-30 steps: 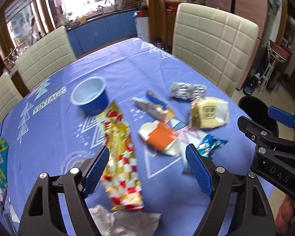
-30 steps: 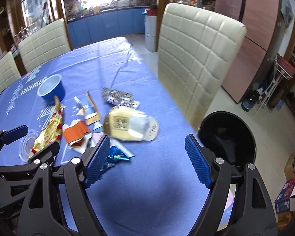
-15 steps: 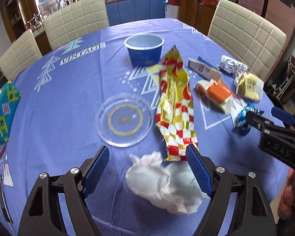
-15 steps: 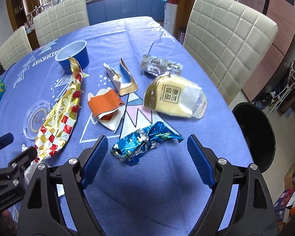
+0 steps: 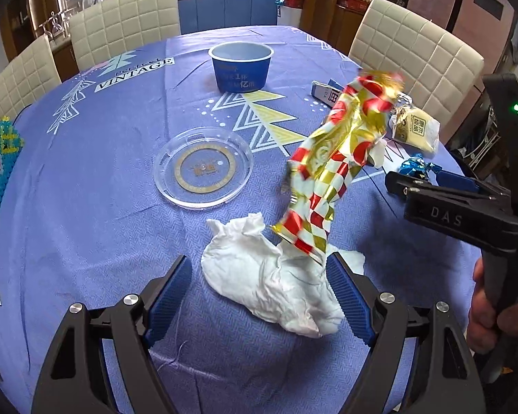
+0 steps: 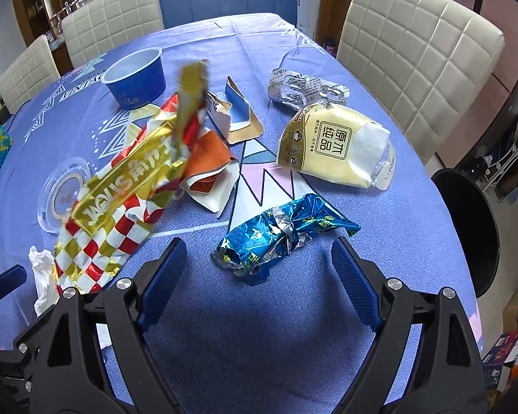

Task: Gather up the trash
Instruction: 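Grasp the blue foil wrapper with the right tool while the left grasps the tissue, then carry the wrapper and tissue to the black bin and release both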

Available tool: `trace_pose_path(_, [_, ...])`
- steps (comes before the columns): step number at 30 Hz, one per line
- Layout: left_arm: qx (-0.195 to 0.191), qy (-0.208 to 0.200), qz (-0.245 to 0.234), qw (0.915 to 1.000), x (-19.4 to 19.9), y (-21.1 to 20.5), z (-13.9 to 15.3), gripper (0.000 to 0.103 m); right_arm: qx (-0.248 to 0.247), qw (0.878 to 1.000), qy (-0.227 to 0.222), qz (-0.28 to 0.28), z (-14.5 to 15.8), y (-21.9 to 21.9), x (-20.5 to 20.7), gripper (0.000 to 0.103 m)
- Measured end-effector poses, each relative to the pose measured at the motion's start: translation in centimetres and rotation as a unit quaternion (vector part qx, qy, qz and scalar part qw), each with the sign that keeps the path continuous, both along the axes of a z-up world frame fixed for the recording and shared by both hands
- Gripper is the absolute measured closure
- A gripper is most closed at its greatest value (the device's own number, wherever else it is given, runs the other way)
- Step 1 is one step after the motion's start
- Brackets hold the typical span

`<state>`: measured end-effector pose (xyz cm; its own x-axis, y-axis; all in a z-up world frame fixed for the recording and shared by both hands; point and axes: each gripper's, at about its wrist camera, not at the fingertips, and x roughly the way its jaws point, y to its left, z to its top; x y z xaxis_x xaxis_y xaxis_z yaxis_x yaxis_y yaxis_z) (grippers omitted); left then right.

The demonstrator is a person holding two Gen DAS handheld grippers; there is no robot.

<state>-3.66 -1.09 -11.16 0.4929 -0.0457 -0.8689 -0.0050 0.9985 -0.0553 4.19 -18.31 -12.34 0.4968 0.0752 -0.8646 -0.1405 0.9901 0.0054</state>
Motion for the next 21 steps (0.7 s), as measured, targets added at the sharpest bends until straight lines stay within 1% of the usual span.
trace_pose_path(4, [0.013, 0.033, 0.001, 0.9994, 0.3, 0.0, -1.6, 0.025, -0.002, 1.000, 0.004, 0.001, -0.4, 0.0, 0.0, 0.017])
trace_pose_path(8, [0.034, 0.027, -0.006, 0.9990, 0.3, -0.5, -2.3, 0.025, -0.003, 1.000, 0.007, 0.001, -0.8, 0.0, 0.0, 0.018])
trace_pose_path(10, [0.037, 0.022, -0.007, 0.9991, 0.3, -0.7, -2.4, 0.025, -0.001, 1.000, 0.012, 0.002, -1.1, 0.0, 0.1, 0.023])
trace_pose_path(11, [0.036, 0.020, -0.007, 0.9991, 0.4, -0.7, -2.4, 0.027, 0.002, 1.000, 0.016, 0.002, -1.3, -0.1, 0.1, 0.030])
trace_pose_path(12, [0.033, 0.017, -0.006, 0.9993, 0.5, -0.6, -2.4, 0.032, 0.000, 1.000, 0.014, 0.001, -1.3, -0.1, 0.1, 0.036])
trace_pose_path(13, [0.032, 0.016, -0.004, 0.9994, 0.5, -0.6, -2.3, 0.034, 0.001, 1.000, 0.012, 0.004, -1.2, -0.1, 0.1, 0.040])
trace_pose_path(14, [0.032, 0.014, -0.003, 0.9994, 0.6, -0.5, -2.2, 0.039, -0.001, 1.000, 0.010, 0.006, -1.2, 0.0, 0.0, 0.048])
trace_pose_path(15, [0.031, 0.013, -0.003, 0.9994, 0.6, -0.4, -2.1, 0.047, 0.000, 1.000, 0.008, 0.008, -1.1, 0.0, 0.1, 0.056])
trace_pose_path(16, [0.030, 0.011, -0.005, 0.9995, 0.6, -0.3, -2.0, 0.053, 0.002, 1.000, 0.008, 0.009, -1.1, -0.1, 0.0, 0.058])
trace_pose_path(18, [0.030, 0.012, -0.009, 0.9994, 0.7, -0.3, -1.8, 0.079, 0.008, 1.000, 0.010, 0.006, -1.0, -0.2, 0.1, 0.064])
trace_pose_path(19, [0.031, 0.013, -0.008, 0.9994, 0.8, -0.3, -1.7, 0.086, 0.012, 1.000, 0.011, 0.003, -1.0, -0.4, 0.1, 0.065])
trace_pose_path(21, [0.029, 0.010, -0.008, 0.9995, 0.8, -0.3, -1.4, 0.092, 0.018, 1.000, 0.013, -0.003, -0.8, -0.7, 0.1, 0.070])
